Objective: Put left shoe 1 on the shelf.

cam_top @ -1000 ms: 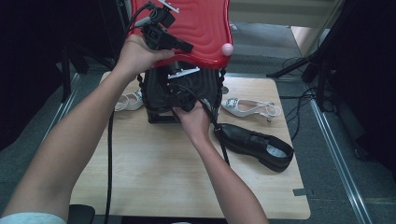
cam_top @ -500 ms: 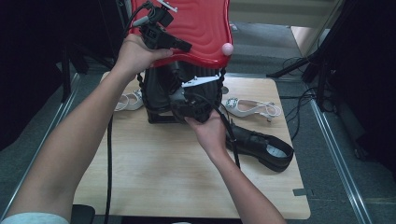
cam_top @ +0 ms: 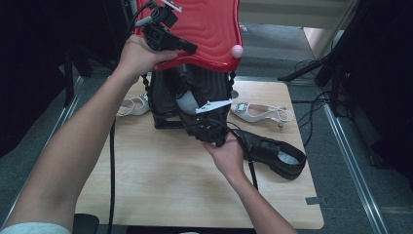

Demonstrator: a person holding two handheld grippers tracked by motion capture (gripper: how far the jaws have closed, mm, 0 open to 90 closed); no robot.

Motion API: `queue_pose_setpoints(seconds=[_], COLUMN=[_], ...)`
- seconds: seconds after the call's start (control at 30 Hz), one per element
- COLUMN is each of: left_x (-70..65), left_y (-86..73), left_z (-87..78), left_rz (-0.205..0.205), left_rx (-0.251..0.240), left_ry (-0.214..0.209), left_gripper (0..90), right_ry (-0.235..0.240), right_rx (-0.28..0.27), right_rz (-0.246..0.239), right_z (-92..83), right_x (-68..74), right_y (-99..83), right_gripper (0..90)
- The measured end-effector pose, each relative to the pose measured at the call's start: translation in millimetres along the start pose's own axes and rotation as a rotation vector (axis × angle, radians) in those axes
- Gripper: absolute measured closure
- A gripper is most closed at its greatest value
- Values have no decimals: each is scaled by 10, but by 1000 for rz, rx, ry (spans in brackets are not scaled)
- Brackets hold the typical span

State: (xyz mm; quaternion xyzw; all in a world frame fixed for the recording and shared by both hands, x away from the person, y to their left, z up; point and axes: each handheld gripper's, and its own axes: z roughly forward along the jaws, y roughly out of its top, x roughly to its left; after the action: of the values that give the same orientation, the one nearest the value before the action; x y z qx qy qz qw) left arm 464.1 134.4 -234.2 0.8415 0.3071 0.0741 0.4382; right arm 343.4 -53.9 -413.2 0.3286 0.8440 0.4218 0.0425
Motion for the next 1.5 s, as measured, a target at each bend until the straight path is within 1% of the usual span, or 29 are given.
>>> queue_pose_setpoints(seconds=[0.03,0.1,0.17,0.23,0.27,0.3,0.33,0.4,0.47,0.57,0.6,0.67,0.7,0.73,0.8,0.87,0.93,1.0,1.03,1.1,1.17,1.27,1.3,1.33,1.37,1.4,1.43,1.47,1.5], left_x=[2,4,3,0,-1,3,5,10,1,-9,-11,-8,-6,-3,4,7,5,4,3,0,-4,-5,-4,6,15,34,60,82,88], left_y=[-4,-10,-9,-9,-9,-11,-15,-17,-15,-15,-16,-17,-18,-19,-23,-28,-29,-33,-35,-38,-37,-37,-40,-44,-46,-50,-51,-51,-51], left_z=[-1,-4,-4,-2,-3,-5,-3,-4,-2,-6,-6,-5,-6,-4,-2,-2,-2,-3,-4,-3,-3,-6,-12,-18,-25,-31,-35,-34,-32], left_rz=[0,-3,-2,0,0,-4,-11,-19,-18,-11,-13,-11,-12,-13,-18,-21,-20,-19,-18,-18,-17,-17,-20,-22,-25,-43,-63,-72,-72], left_rx=[-2,-3,-3,-4,-4,-5,-9,-9,-8,-5,-6,-6,-7,-9,-14,-18,-19,-20,-21,-25,-24,-22,-21,-22,-19,-17,-14,-16,-18], left_ry=[-1,-3,-3,-1,1,1,-3,-5,-2,6,7,6,6,2,-3,-5,-5,-5,-3,-1,1,7,11,10,7,-8,-27,-36,-38], left_gripper=[900,900,900,900,900,900,900,900,900,900,900,900,900,900,900,900,900,900,900,900,900,900,900,900,900,900,900,900,900], right_ry=[-10,0,-8,-32,-30,-17,-15,-20,-24,-46,-43,-35,-39,-39,-50,-44,-45,-47,-55,-57,-50,-48,-53,-54,-43,-29,-10,-9,-15], right_rx=[3,0,-5,-7,-5,-5,3,8,10,28,33,24,24,24,23,20,23,27,27,24,25,19,16,15,3,-5,-13,-17,-14], right_rz=[2,11,10,12,17,27,39,20,15,6,7,4,3,3,0,18,26,23,13,18,24,17,12,19,24,35,56,59,55], right_z=[7,3,3,14,17,20,18,19,22,49,95,120,158,158,201,253,269,304,343,360,399,460,475,487,503,510,520,528,533], right_x=[-30,-83,-119,-154,-176,-195,-194,-181,-170,-157,-167,-175,-172,-172,-172,-182,-180,-173,-167,-161,-153,-120,-111,-100,-101,-107,-111,-110,-101], right_y=[-14,-29,-29,-15,-5,7,19,45,90,191,249,275,334,334,396,466,491,544,595,617,656,691,701,710,719,724,732,740,748], right_gripper=[900,900,900,900,900,900,900,900,900,900,900,900,900,900,900,900,900,900,900,900,900,900,900,900,900,900,900,900,900])
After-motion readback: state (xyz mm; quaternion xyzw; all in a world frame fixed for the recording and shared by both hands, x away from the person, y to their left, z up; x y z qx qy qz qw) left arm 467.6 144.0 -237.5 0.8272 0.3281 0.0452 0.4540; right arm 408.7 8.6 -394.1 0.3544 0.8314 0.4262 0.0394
